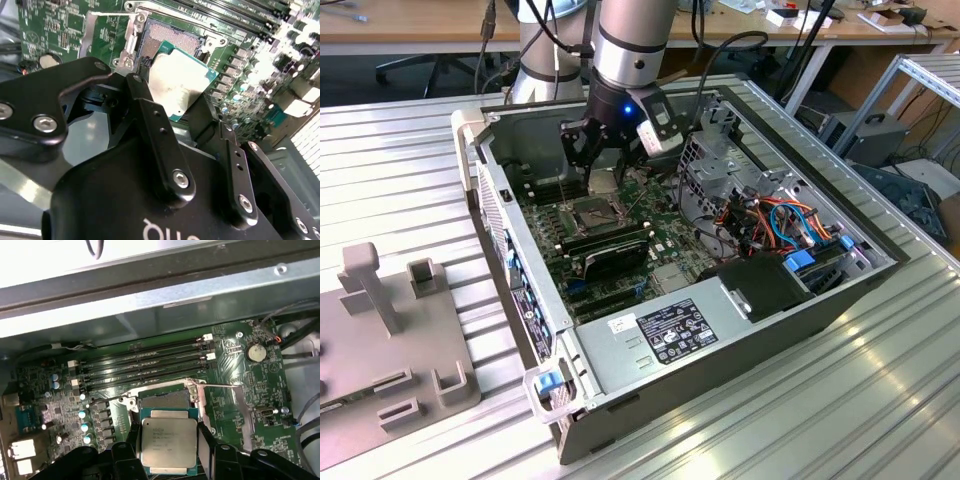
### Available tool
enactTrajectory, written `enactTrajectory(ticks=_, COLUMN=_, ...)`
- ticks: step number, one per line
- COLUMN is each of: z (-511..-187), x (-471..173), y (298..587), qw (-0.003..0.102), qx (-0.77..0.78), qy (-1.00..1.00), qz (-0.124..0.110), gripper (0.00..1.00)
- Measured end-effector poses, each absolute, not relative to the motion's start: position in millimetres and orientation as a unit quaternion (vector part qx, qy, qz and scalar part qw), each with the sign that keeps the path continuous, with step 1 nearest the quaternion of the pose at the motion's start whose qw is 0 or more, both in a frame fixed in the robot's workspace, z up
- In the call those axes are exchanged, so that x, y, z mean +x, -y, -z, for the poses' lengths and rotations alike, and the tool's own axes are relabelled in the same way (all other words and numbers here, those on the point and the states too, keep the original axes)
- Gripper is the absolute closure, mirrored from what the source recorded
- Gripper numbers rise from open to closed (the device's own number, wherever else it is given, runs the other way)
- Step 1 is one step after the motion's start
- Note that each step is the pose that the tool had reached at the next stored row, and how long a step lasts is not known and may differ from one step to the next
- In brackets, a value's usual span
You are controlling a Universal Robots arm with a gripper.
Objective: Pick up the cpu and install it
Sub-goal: 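Place the cpu into insertion slot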
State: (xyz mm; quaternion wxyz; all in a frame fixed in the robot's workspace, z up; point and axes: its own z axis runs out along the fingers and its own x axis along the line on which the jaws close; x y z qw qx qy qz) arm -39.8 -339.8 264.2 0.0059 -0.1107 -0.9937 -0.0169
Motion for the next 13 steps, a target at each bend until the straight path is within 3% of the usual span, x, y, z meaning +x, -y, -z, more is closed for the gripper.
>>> enactTrajectory(ticks=13, z=-263.8, x=-39.8, y=339.8, qw=0.004, qx=-0.194, qy=0.981, qz=0.017, gripper=0.45)
